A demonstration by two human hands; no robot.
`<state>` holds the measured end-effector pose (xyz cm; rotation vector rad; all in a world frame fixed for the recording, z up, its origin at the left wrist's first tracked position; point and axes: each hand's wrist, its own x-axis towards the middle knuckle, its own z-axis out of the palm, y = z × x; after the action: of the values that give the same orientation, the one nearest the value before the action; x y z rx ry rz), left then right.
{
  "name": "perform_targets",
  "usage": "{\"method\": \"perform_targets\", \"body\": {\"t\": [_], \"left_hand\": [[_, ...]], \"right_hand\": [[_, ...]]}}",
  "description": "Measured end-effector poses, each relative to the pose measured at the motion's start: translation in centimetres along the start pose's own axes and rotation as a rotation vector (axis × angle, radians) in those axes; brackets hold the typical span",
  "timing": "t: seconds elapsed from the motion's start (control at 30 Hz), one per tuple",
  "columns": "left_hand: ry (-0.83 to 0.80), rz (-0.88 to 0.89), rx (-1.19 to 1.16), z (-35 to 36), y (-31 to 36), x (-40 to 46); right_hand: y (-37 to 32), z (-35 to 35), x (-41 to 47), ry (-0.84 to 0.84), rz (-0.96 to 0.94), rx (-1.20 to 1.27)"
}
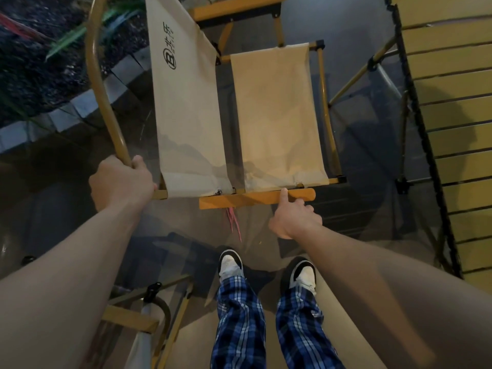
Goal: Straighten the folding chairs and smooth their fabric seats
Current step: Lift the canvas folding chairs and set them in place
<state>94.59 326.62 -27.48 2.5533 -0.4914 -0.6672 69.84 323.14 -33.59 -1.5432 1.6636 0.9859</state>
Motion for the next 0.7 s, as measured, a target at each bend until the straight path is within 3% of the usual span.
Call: {"method": "perform_targets", "body": {"t": [0.17,0.4,0.7], "left_hand": [[-0.047,0.044,-0.062,-0.6,-0.4,-0.4],[-0.132,0.073,-0.044,-4.9,-2.3,-4.1],[-0.230,-0.101,0.130,-11.0,-14.8,-15.0]], "right_hand": [[-0.8,0.4,-1.3,0.006,-0.029,0.090],[-4.3,-0.1,-6.2,0.134,-0.231,0.155],[-7.1,7.2,-16.0,0.118,-0.530,0.093]]}}
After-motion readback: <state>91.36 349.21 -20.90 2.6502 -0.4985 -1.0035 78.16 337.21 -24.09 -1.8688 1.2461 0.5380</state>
